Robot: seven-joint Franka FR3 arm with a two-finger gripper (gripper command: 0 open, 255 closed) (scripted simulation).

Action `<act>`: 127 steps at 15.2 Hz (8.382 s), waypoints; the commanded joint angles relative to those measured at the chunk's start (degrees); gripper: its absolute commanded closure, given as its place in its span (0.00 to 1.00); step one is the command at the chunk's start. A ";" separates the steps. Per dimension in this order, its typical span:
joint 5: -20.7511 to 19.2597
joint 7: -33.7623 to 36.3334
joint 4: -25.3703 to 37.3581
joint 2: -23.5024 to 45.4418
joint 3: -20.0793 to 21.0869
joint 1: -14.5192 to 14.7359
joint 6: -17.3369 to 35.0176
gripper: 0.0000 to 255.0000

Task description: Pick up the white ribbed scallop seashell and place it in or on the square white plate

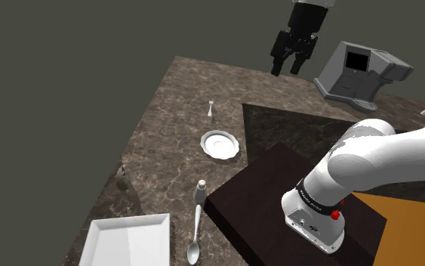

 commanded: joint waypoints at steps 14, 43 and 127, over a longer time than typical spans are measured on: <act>9.98 2.08 -13.49 10.03 7.90 6.05 28.13 0.00; 18.50 2.74 9.39 72.46 18.99 20.98 80.59 0.00; -11.38 -3.06 29.45 85.26 -7.00 55.93 81.00 1.00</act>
